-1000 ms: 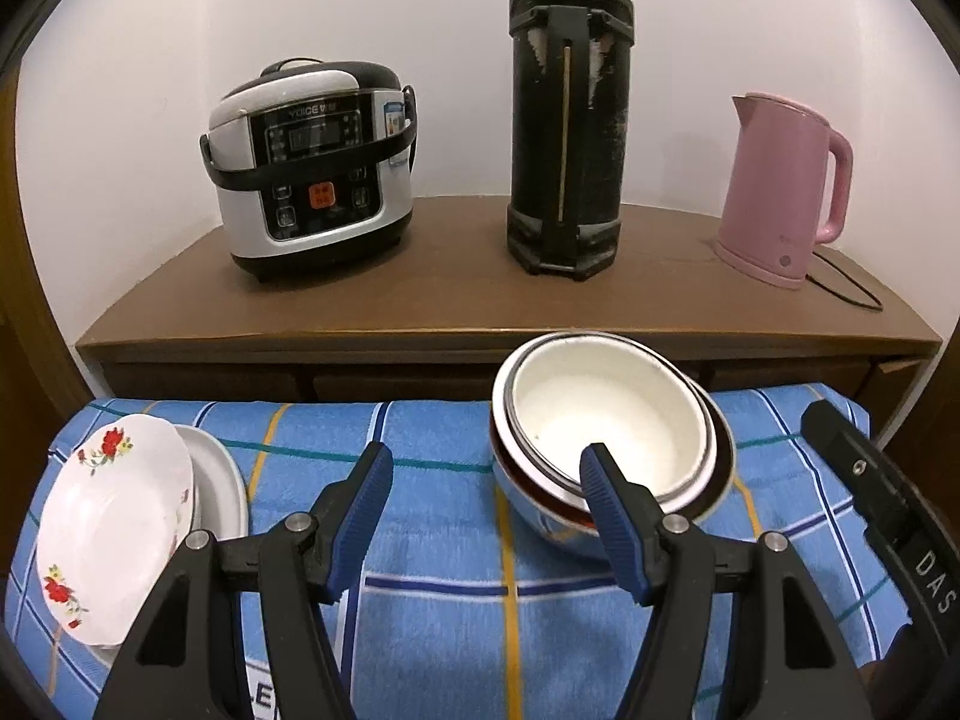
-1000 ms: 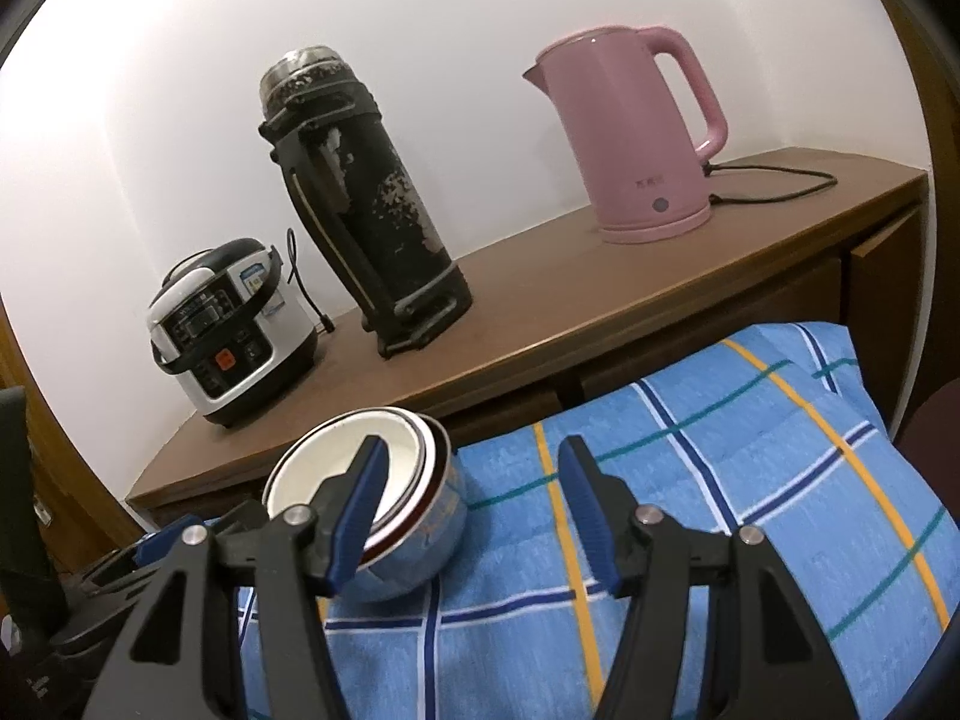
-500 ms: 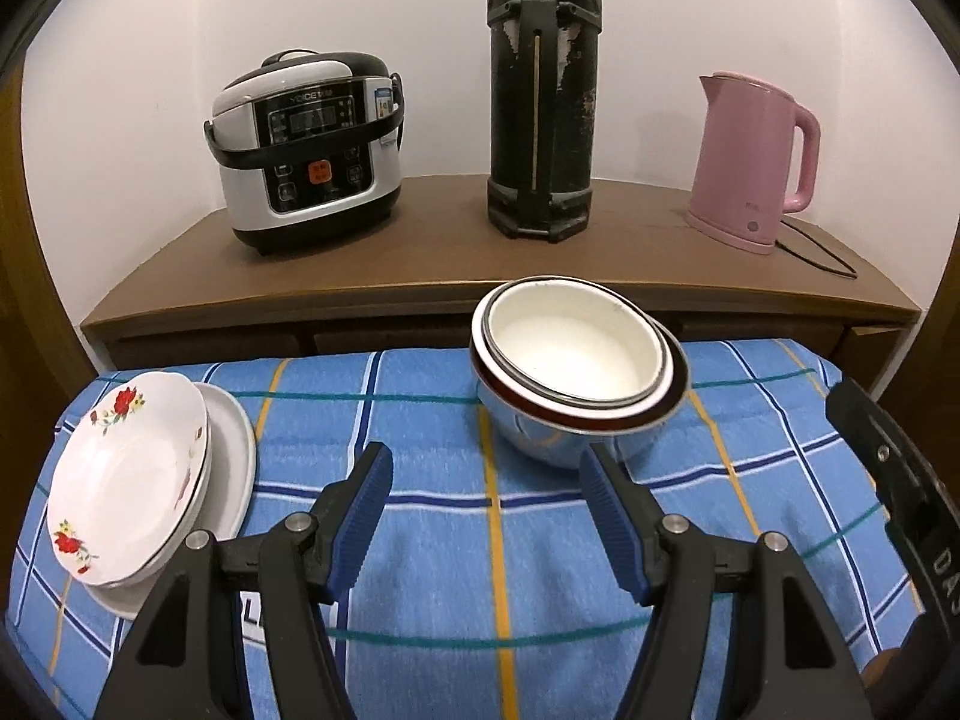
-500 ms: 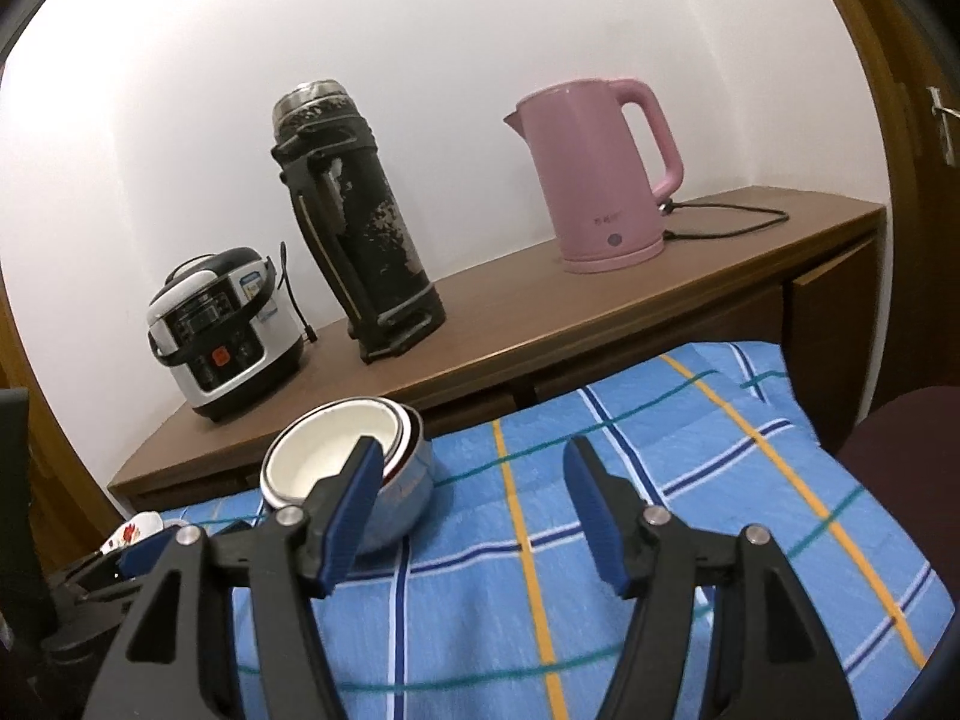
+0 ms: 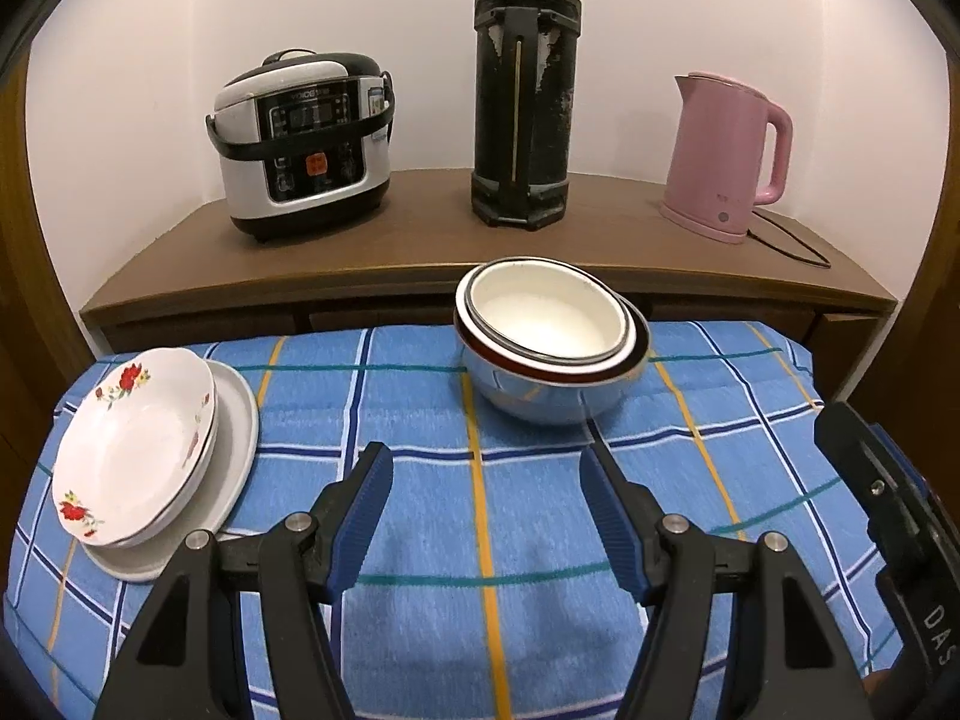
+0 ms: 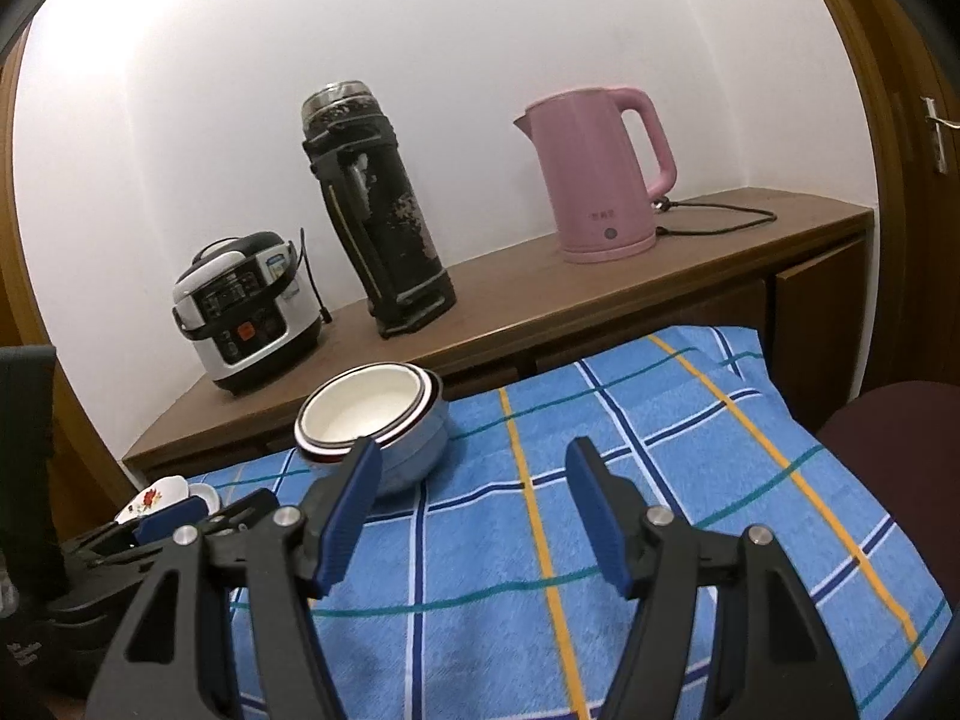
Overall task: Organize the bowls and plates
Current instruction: 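Move the left gripper toward the nested bowl stack, then grasp the rim of the nested bowl stack with the left gripper, then lift the nested bowls with the left gripper and carry toward the plates, then carry the bowl stack over the white floral plate stack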
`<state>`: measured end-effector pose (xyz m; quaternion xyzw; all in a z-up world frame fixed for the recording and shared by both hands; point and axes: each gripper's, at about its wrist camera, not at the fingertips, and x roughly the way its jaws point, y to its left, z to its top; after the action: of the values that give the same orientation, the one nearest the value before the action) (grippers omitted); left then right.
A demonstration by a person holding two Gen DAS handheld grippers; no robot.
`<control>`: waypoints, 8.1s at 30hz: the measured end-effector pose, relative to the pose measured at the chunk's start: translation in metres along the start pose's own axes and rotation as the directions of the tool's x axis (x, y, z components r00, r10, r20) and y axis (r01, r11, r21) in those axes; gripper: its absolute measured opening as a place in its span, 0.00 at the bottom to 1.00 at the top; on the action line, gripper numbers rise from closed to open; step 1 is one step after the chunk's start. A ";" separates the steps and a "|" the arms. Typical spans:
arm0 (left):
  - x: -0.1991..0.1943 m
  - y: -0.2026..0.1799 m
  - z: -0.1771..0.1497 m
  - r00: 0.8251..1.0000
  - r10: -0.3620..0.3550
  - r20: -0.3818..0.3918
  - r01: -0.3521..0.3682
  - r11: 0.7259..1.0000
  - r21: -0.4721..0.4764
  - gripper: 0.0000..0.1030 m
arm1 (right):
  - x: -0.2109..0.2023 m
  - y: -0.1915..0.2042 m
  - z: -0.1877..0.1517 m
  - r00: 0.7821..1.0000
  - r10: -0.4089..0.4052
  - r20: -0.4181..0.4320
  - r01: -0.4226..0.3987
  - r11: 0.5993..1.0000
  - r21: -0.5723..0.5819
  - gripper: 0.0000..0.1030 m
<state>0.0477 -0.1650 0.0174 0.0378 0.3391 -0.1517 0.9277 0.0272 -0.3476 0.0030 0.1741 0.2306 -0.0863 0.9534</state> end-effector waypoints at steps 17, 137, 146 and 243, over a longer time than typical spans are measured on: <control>-0.016 0.000 -0.019 1.000 -0.014 -0.025 0.014 1.000 0.024 0.65 | -0.036 0.014 -0.009 1.000 -0.015 0.012 0.016 0.999 -0.048 0.76; 0.183 0.050 0.082 0.960 -0.180 -0.214 0.093 0.927 -0.363 0.57 | 0.191 -0.006 0.023 0.900 0.257 -0.353 -0.159 0.946 0.284 0.50; 0.183 0.046 0.084 0.962 -0.200 -0.185 0.124 0.927 -0.354 0.39 | 0.201 -0.003 0.020 0.872 0.315 -0.374 -0.194 0.925 0.328 0.52; 0.006 0.090 -0.012 0.974 -0.135 -0.181 0.071 0.945 -0.319 0.34 | 0.027 0.070 -0.043 0.830 0.321 -0.456 -0.210 0.937 0.278 0.49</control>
<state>0.0723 -0.0786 0.0014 -0.1115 0.4519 -0.1403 0.8739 0.0508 -0.2686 -0.0253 0.3235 0.4296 0.0708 0.8401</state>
